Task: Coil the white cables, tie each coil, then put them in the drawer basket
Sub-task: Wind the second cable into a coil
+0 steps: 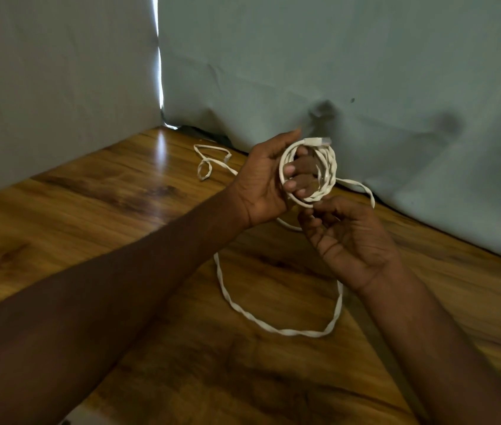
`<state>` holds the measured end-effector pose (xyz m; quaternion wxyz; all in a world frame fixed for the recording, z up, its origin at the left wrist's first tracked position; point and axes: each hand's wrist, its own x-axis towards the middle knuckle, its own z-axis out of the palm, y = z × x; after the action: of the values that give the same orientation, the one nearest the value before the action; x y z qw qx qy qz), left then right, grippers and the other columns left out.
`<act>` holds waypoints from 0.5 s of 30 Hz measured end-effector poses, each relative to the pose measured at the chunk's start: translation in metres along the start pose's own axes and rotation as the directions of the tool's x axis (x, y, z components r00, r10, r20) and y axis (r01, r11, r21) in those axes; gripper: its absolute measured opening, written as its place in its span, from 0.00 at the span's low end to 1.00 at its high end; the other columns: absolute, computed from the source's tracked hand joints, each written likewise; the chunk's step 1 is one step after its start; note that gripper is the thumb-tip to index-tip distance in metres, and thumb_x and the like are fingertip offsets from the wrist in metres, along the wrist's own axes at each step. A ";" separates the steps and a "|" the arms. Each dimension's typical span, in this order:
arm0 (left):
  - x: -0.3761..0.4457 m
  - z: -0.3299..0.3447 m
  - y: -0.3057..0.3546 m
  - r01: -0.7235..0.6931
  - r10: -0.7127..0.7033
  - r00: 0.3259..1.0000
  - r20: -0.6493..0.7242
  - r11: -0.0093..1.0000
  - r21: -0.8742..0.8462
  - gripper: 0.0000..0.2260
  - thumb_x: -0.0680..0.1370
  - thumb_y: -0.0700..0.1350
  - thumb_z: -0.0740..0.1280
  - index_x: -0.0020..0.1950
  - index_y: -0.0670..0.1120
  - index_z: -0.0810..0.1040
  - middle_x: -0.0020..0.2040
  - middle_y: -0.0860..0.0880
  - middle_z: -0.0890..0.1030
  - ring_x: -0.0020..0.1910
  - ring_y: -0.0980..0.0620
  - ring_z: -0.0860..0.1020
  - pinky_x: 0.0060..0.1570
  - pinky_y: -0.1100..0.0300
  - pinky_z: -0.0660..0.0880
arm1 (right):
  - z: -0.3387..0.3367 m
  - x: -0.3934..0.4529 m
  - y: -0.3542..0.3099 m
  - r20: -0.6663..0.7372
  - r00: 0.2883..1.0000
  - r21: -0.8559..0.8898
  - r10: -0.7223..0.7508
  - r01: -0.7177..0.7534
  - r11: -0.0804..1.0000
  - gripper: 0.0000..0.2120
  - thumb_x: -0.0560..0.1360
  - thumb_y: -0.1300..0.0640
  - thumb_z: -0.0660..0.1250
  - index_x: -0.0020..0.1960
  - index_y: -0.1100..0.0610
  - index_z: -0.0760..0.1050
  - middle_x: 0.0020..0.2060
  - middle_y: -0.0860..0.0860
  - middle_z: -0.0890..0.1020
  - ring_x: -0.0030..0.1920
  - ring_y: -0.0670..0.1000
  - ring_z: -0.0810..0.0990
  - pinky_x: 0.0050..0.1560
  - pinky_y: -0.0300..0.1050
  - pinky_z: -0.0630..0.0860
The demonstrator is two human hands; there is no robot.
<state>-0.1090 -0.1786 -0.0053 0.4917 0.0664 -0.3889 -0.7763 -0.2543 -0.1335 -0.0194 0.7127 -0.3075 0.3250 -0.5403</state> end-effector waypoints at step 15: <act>0.001 -0.001 -0.004 0.051 0.000 0.992 -0.125 0.914 0.402 0.18 0.87 0.53 0.54 0.40 0.48 0.67 0.22 0.53 0.61 0.17 0.55 0.57 0.22 0.62 0.61 | -0.019 0.009 -0.008 -0.181 0.784 -0.644 -0.593 0.361 0.674 0.14 0.78 0.63 0.68 0.62 0.54 0.80 0.53 0.53 0.85 0.52 0.52 0.84 0.47 0.49 0.80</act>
<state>-0.1124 -0.1792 -0.0085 0.4800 0.2189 -0.5091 -0.6801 -0.2720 -0.1461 -0.0253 0.3381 -0.4743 0.5089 -0.6338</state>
